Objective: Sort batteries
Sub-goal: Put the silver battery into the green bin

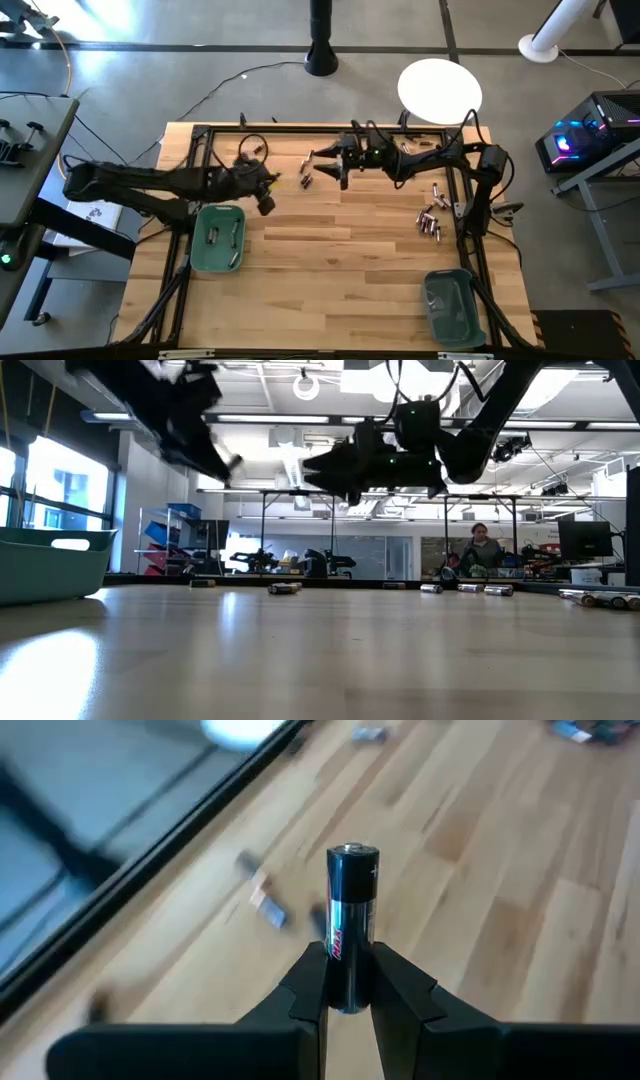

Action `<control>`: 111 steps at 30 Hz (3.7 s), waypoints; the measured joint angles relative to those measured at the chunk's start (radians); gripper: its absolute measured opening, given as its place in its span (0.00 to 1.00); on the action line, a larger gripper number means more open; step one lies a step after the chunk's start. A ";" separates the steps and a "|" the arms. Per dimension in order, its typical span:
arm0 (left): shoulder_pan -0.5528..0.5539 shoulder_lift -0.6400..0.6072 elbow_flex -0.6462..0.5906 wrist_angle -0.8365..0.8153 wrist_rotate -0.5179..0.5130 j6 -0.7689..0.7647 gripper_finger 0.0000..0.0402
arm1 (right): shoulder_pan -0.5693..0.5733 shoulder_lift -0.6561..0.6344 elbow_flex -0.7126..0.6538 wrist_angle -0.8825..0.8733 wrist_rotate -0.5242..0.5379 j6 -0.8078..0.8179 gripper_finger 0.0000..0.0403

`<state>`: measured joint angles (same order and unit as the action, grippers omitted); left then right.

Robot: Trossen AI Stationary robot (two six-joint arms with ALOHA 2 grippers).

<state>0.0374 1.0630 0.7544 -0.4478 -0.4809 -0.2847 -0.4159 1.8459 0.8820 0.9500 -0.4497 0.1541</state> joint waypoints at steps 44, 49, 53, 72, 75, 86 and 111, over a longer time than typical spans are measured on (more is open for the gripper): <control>-0.263 0.209 -0.069 -0.635 0.570 -1.282 0.10 | 0.085 0.002 -0.001 0.019 0.034 -0.154 0.55; -0.259 0.209 -0.087 -0.645 0.580 -1.281 0.14 | 0.085 0.002 -0.001 0.019 0.035 -0.154 0.55; -0.259 0.209 -0.098 -0.639 0.602 -1.275 0.19 | 0.085 0.002 -0.001 0.018 0.035 -0.151 0.55; -0.260 0.070 -0.049 -0.650 0.364 -1.179 0.40 | -0.005 -0.269 0.000 -0.732 0.403 -0.184 0.55; -0.260 0.019 -0.034 -0.646 0.224 -1.146 0.40 | -0.042 -0.307 0.000 -0.945 0.507 -0.116 0.55; -0.260 -0.055 -0.033 -0.577 -0.096 -0.982 0.40 | -0.266 -0.209 -0.001 -1.223 0.588 0.061 0.55; -0.261 -0.053 -0.033 -0.574 -0.163 -0.924 0.40 | -0.262 -0.098 0.022 -1.252 0.631 0.076 0.55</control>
<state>-0.2234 1.0096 0.7212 -1.0214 -0.6441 -1.2090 -0.6777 1.7477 0.9043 -0.3019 0.1812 0.2297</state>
